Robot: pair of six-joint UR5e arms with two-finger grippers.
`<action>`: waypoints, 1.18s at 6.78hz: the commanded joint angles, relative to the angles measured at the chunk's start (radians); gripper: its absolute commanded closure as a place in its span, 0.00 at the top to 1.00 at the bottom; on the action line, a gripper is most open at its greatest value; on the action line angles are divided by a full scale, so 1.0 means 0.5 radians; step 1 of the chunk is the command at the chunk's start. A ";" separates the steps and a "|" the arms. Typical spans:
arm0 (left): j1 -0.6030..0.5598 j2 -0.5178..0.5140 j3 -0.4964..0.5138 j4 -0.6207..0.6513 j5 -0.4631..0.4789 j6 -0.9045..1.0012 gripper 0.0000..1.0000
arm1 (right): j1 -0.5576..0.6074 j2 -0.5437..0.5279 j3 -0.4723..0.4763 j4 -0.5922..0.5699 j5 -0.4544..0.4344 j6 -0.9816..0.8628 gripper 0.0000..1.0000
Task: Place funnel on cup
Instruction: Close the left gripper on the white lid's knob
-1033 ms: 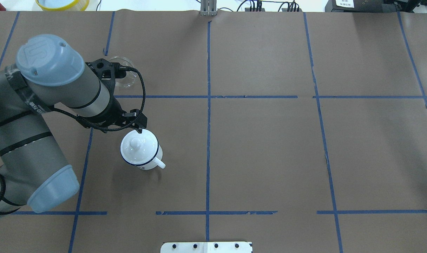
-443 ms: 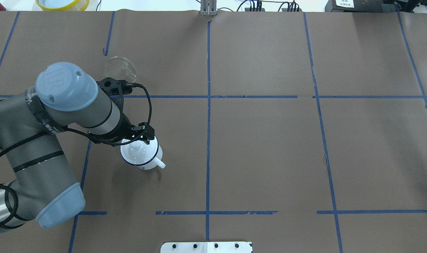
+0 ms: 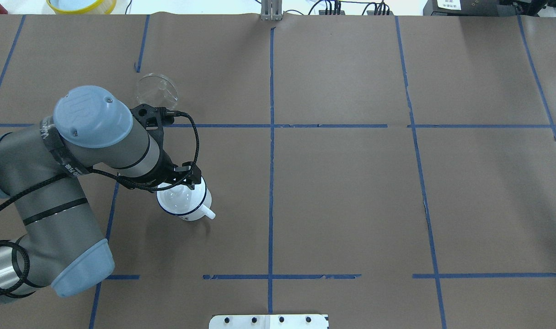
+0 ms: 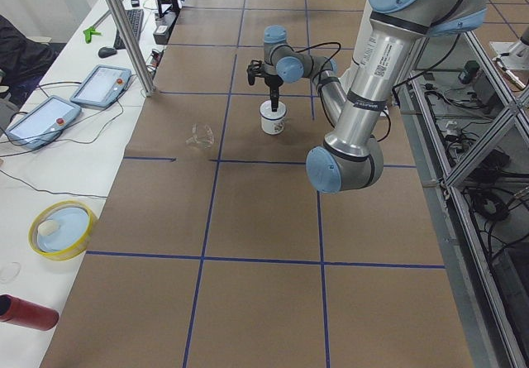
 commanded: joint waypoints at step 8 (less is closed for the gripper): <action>0.023 -0.011 0.014 0.000 -0.013 -0.009 0.48 | 0.000 0.000 0.000 0.000 0.000 0.000 1.00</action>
